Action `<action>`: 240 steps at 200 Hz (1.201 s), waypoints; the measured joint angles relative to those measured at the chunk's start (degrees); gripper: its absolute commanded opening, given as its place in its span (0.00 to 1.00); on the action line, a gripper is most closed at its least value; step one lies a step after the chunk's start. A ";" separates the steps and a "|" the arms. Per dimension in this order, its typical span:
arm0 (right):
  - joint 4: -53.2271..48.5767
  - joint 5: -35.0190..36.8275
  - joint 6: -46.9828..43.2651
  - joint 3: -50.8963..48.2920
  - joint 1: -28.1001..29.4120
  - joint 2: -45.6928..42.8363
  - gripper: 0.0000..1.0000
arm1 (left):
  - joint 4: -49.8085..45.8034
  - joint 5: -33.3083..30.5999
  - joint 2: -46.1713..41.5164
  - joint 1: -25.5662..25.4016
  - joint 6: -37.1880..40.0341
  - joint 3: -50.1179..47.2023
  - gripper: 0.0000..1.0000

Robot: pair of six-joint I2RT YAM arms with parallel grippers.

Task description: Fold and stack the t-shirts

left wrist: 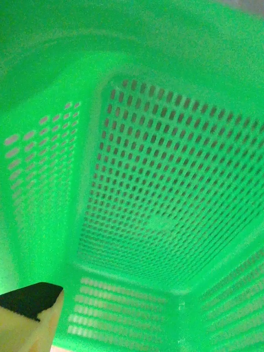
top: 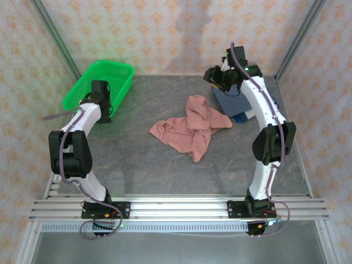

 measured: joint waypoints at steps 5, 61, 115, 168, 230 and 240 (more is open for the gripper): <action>0.39 0.37 0.26 0.61 -0.74 0.46 0.62 | -1.46 0.26 -0.59 -0.68 2.34 1.25 1.00; 0.35 -0.55 -0.52 -9.55 -4.57 -5.31 0.71 | -7.17 6.05 -12.94 -18.21 29.86 4.50 0.91; -1.44 -4.48 0.28 -48.28 1.77 -32.24 0.71 | -10.82 12.87 -5.07 -24.57 42.10 0.13 0.80; 6.25 -4.68 5.88 -65.18 7.76 -32.33 0.66 | -13.64 14.32 7.58 -31.17 48.89 5.53 0.66; 16.68 -4.48 11.26 -68.04 13.55 -30.62 0.61 | -15.08 12.70 17.79 -33.14 51.36 8.04 0.57; 17.79 -4.44 12.02 -68.57 13.77 -30.49 0.60 | -15.10 12.11 18.10 -33.09 51.41 8.39 0.57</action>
